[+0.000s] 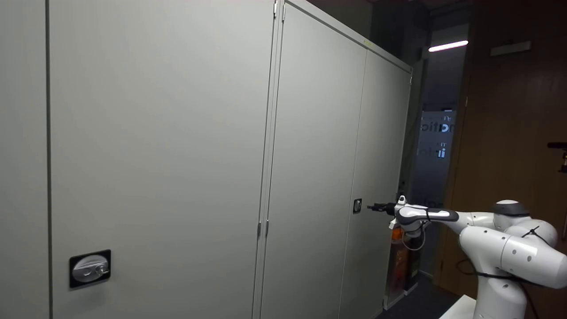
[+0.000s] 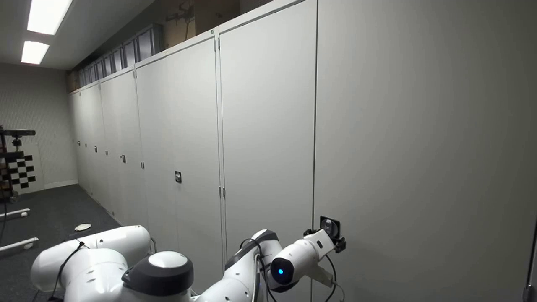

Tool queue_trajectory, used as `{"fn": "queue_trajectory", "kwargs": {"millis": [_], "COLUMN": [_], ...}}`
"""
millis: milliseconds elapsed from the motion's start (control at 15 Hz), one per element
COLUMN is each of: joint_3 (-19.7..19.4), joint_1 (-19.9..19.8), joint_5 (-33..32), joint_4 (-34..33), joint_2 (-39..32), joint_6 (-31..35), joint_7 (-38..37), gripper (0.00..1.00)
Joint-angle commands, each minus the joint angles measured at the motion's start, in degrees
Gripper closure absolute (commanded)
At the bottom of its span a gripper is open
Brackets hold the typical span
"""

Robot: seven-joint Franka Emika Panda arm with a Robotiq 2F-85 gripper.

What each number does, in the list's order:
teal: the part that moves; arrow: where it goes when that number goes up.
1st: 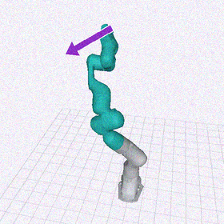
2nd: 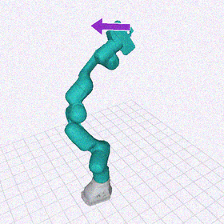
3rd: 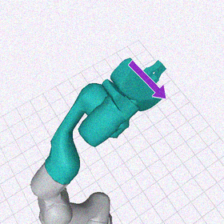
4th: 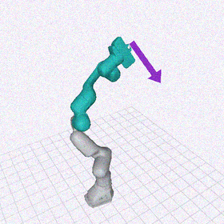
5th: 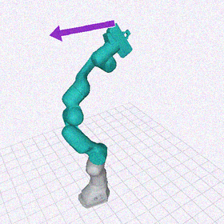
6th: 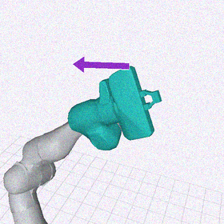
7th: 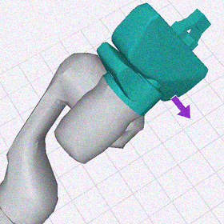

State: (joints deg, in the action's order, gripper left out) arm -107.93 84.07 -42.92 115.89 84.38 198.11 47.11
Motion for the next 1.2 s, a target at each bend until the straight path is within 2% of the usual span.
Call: {"fn": "queue_trajectory", "kwargs": {"millis": [0, 467, 533, 600, 867, 933, 1000, 1133], "joint_3": [-0.5, -0.4, 0.3, -1.0, -0.3, -0.2, -0.3, -0.4], "joint_1": [2.3, 5.0, 5.2, 5.9, 7.7, 8.1, 8.5, 9.2], "joint_5": [1.8, 1.8, 5.2, 3.4, 3.5, 3.3, 3.2, 3.0], "joint_4": [-1.4, -3.3, -3.0, -3.4, -5.5, -5.9, -6.3, -6.9], "joint_2": [-0.4, -0.4, 0.0, -1.7, -0.8, -0.7, -0.7, -0.6], "joint_6": [0.0, 0.0, 0.0, 0.0, 0.0, 0.0, 0.0, 0.0], "joint_7": [-1.4, -3.3, 0.0, -3.6, -4.1, -4.1, -4.2, -4.1], "gripper": [0.0, 0.0, 0.0, 0.0, 0.0, 0.02, 0.12, 0.24]}}
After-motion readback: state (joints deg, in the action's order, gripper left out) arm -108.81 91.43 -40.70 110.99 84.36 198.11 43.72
